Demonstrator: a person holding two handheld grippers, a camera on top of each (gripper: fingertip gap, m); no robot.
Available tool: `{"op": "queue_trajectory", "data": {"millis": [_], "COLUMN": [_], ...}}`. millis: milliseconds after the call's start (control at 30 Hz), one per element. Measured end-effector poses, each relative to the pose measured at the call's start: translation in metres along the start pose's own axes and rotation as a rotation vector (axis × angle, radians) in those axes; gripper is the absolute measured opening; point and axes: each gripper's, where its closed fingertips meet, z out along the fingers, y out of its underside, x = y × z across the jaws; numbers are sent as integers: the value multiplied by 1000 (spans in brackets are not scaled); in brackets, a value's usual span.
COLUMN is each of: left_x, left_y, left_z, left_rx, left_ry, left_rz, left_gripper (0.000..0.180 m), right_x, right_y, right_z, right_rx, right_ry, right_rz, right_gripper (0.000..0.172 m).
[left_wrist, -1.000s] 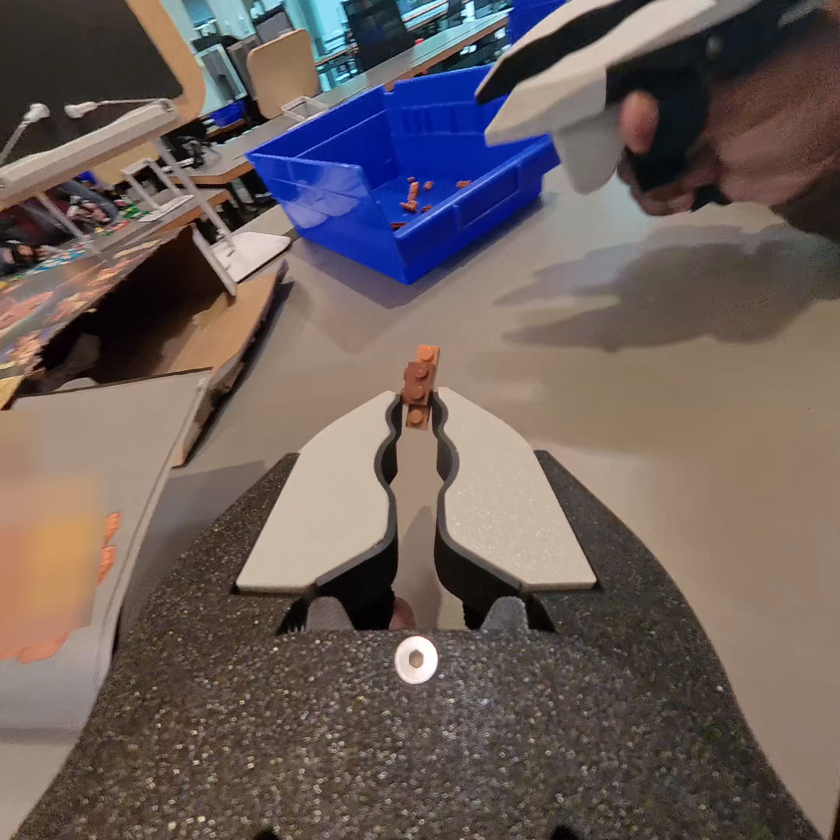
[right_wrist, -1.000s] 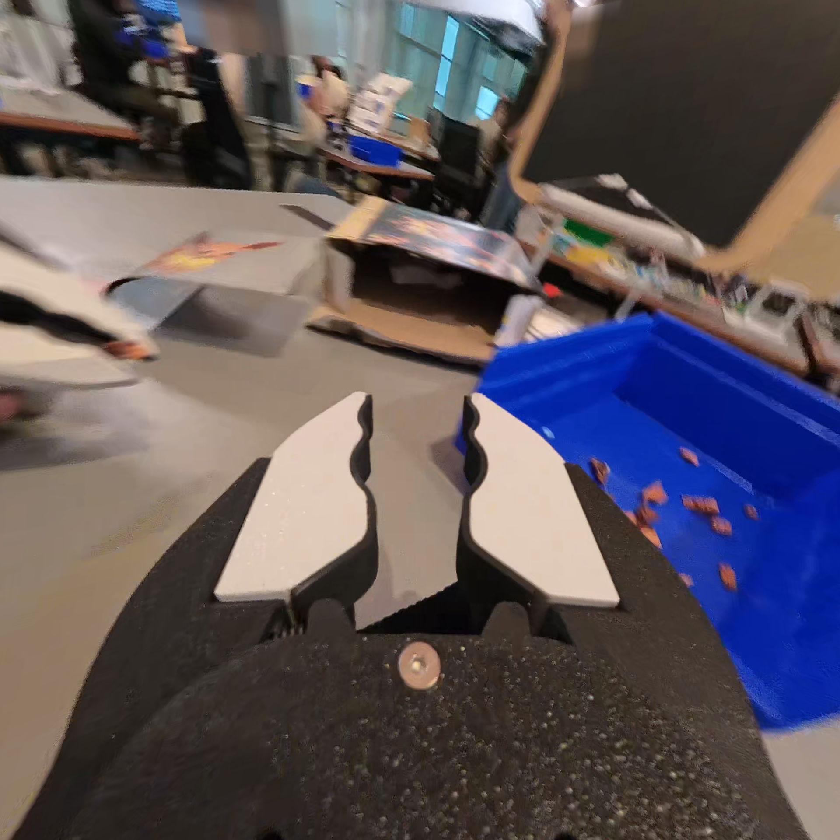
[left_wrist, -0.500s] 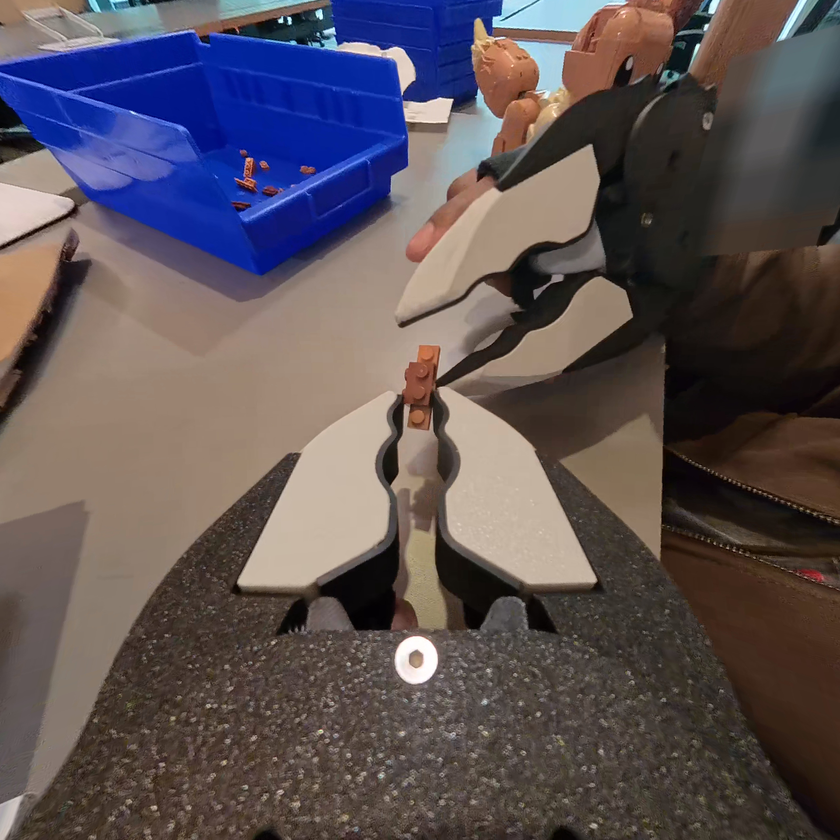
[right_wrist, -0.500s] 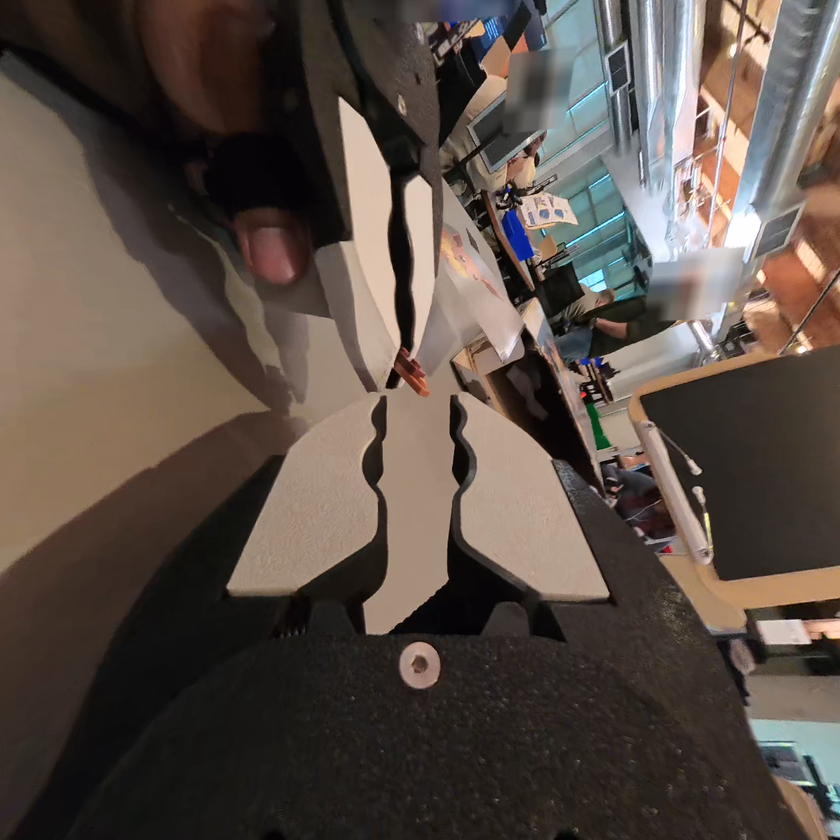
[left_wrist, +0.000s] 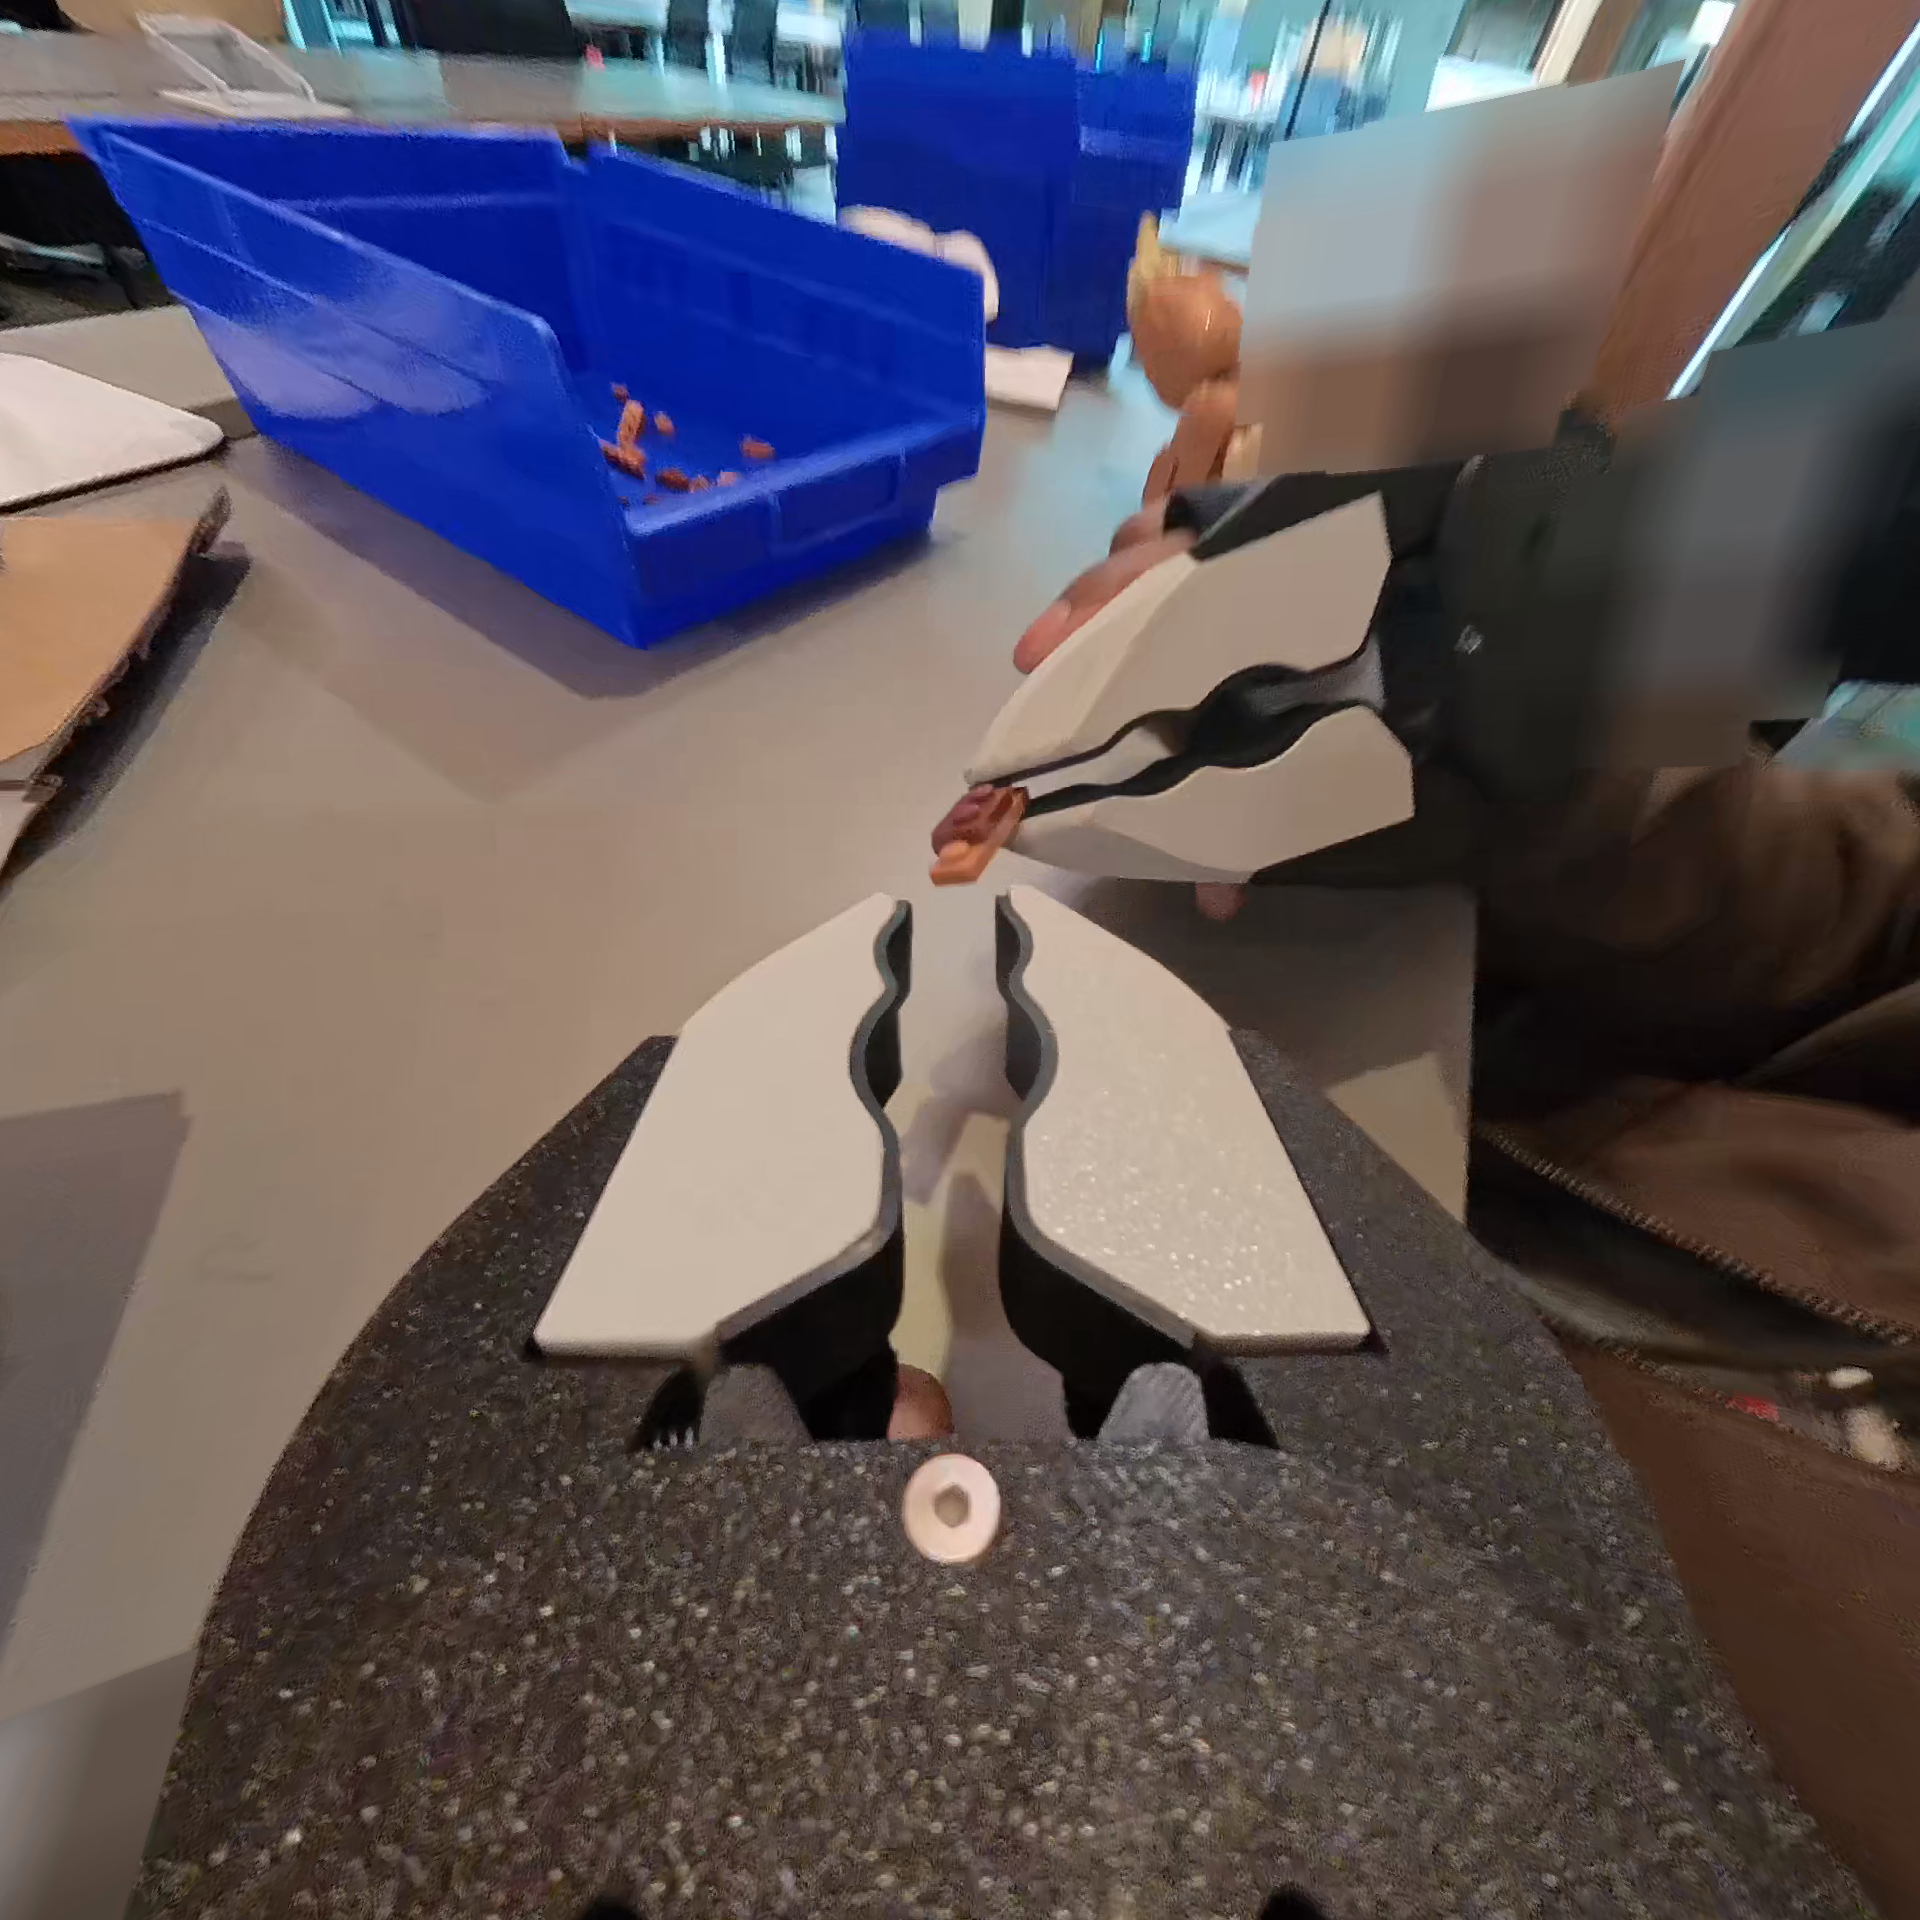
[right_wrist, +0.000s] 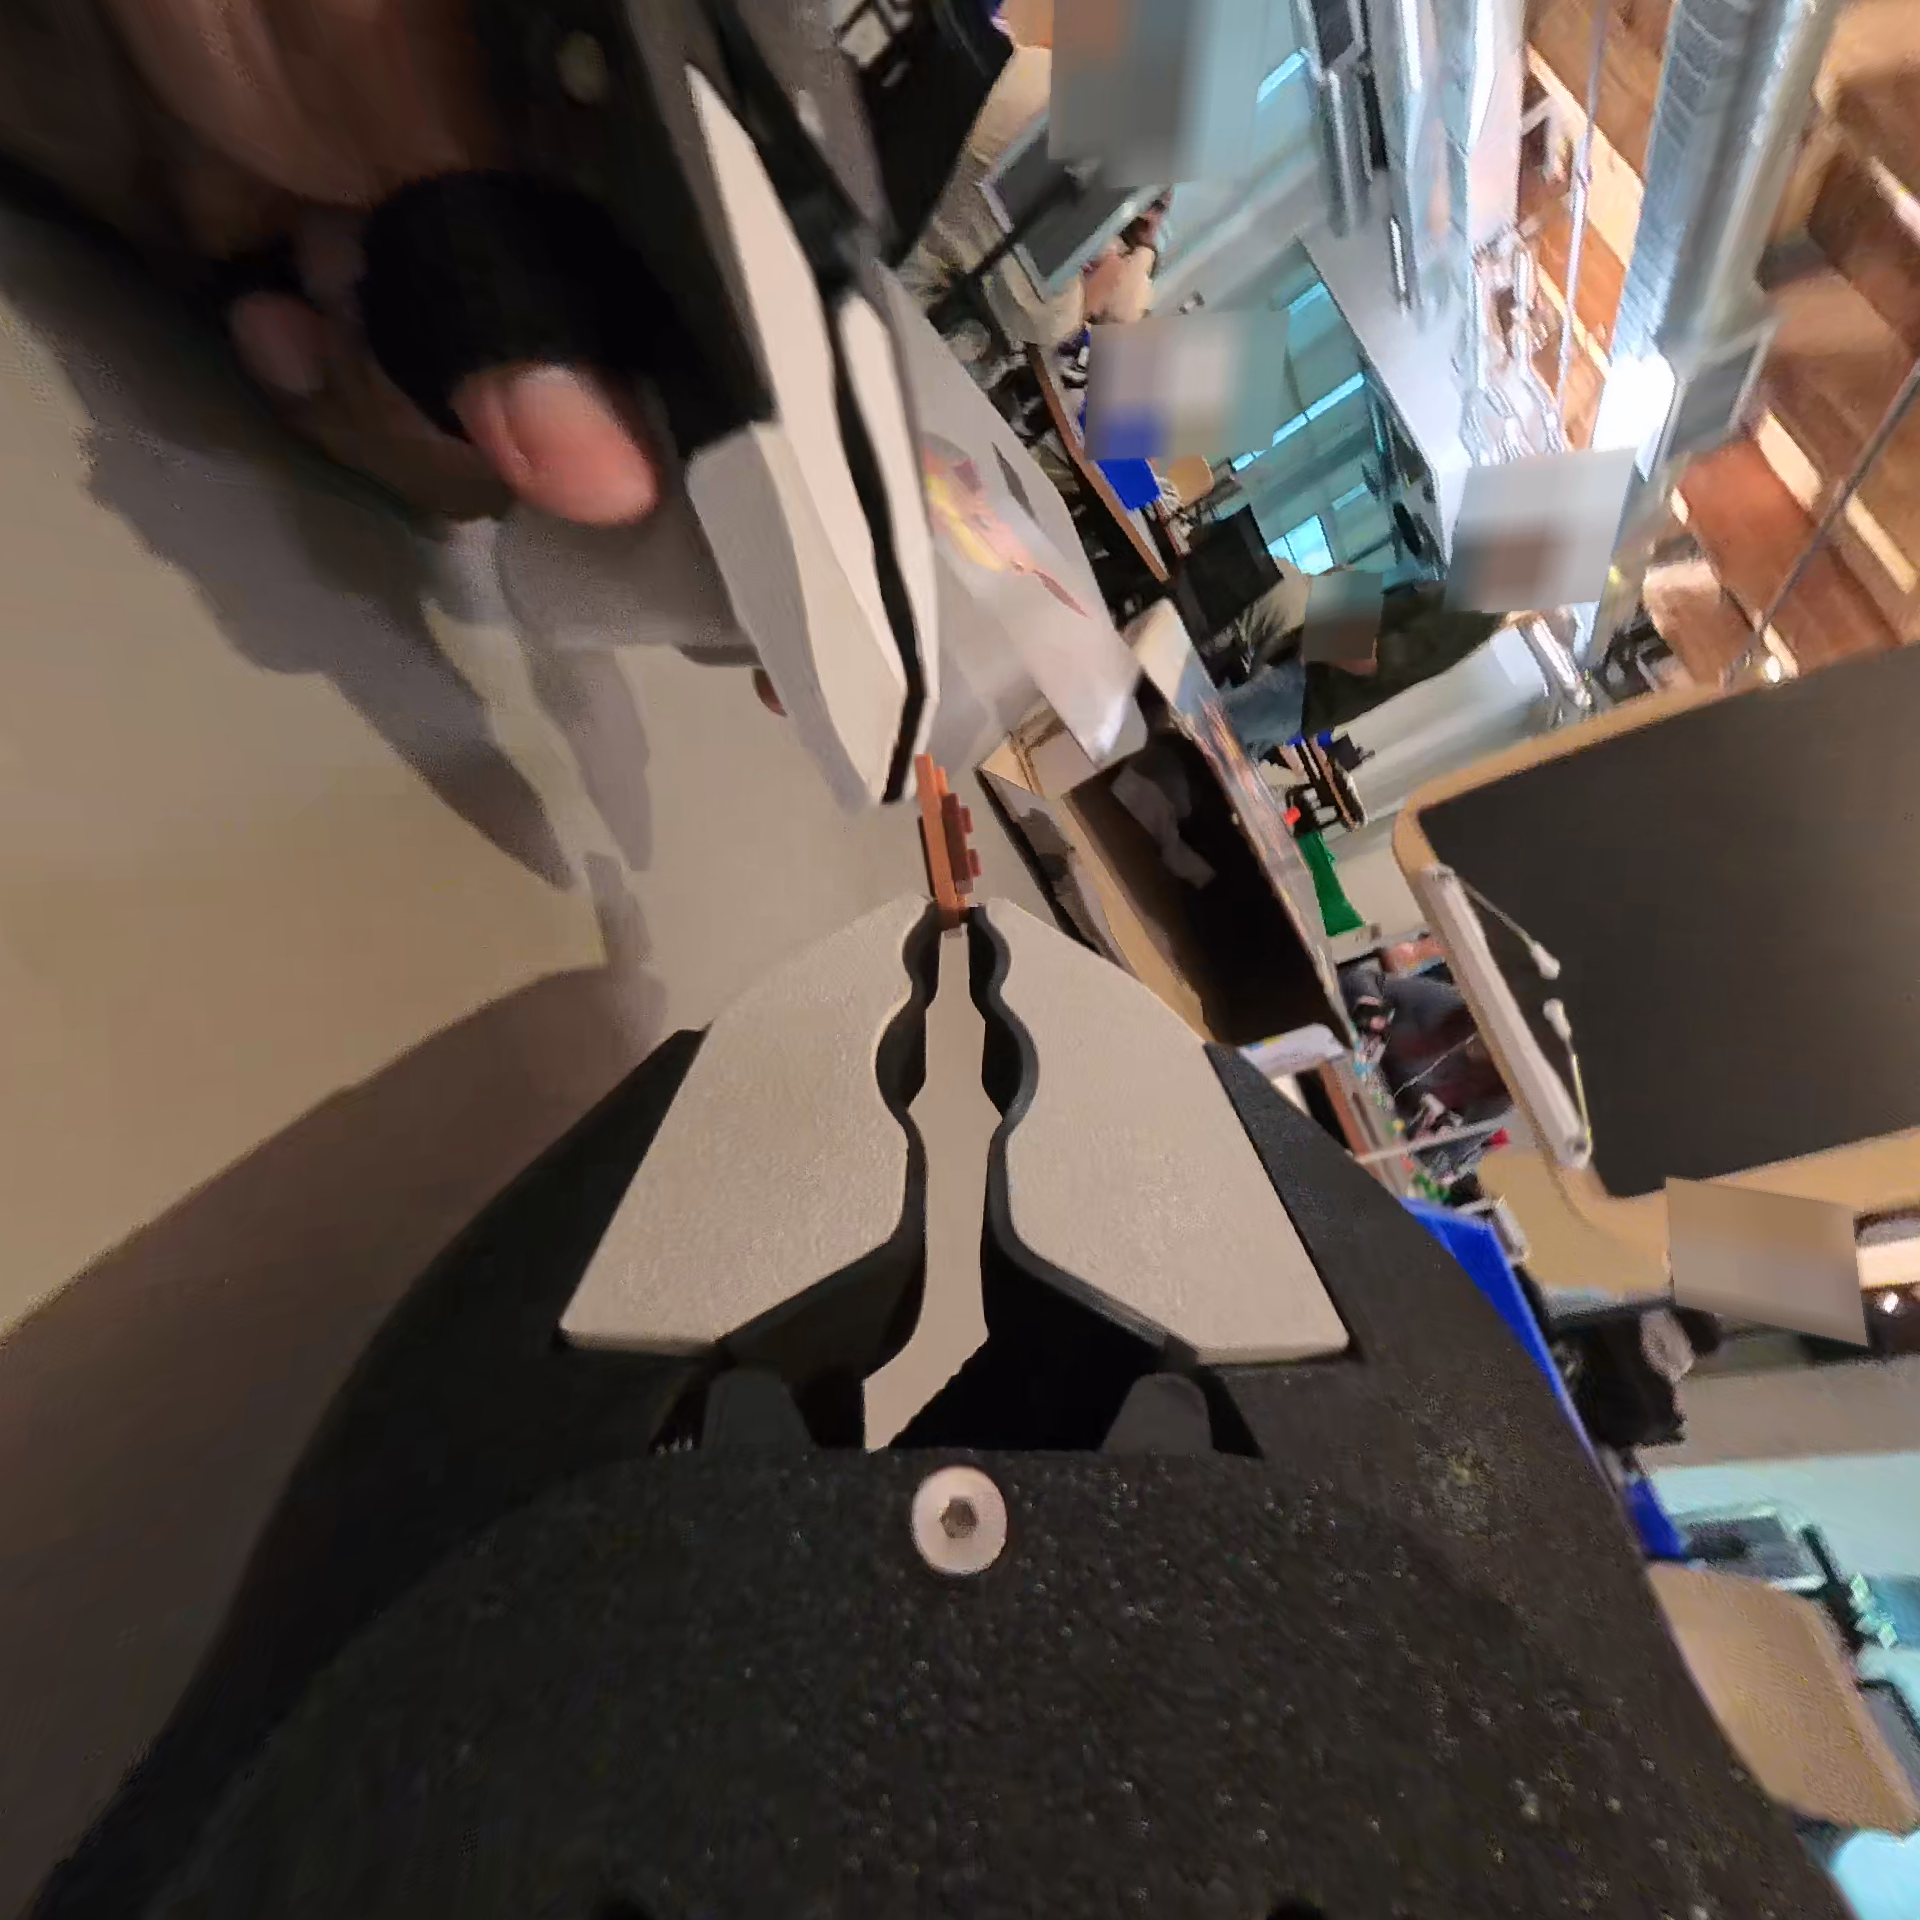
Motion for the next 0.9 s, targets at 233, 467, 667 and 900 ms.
{"op": "queue_trajectory", "data": {"millis": [233,467,667,900], "left_x": [1,5,6,13], "left_y": [-28,-26,-27,-10], "left_z": [-15,-12,-14,-9], "left_rx": [228,213,213,65], "left_ry": [143,127,50,-92], "left_rz": [-245,-194,-39,461], "left_gripper": [17,13,9,9], "right_x": [13,10,9,-11], "right_y": [-7,-17,-18,-21], "right_z": [-1,1,0,-6], "right_rx": [14,33,62,142], "right_ry": [93,120,91,-182], "right_rz": [67,20,83,342], "right_gripper": [4,4,5,30]}}
